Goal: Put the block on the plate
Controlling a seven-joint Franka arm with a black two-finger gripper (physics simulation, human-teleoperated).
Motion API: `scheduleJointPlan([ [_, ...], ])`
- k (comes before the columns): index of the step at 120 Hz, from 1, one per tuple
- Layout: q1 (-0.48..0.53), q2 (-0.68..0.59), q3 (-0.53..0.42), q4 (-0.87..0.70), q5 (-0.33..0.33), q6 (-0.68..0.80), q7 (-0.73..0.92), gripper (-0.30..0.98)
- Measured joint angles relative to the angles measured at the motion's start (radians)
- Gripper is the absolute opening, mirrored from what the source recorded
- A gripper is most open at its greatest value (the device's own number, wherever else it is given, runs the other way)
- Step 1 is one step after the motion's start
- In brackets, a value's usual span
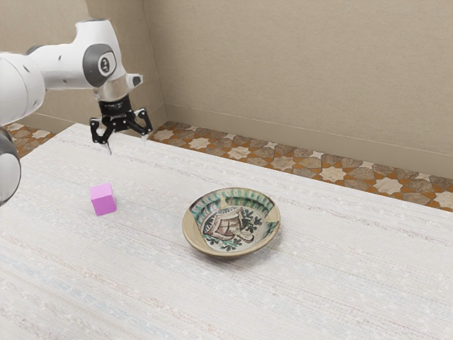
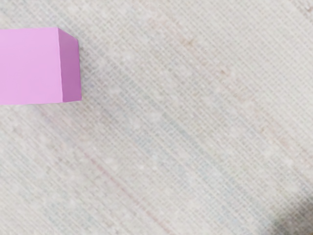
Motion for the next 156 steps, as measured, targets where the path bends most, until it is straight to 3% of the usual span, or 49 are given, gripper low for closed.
scheduleJointPlan([
  [16,-0.001,0.042,0.103,-0.028,-0.121,0.013,-0.033,0.69],
  [28,-0.004,0.065,0.123,-0.056,-0.152,0.032,-0.055,0.69],
  [57,-0.004,0.001,0.121,-0.163,-0.093,0.092,-0.100,0.69],
  [102,0.021,0.124,0.159,-0.061,-0.050,0.124,-0.073,0.69],
  [156,0.068,0.229,0.121,-0.013,-0.050,0.163,0.041,0.69],
])
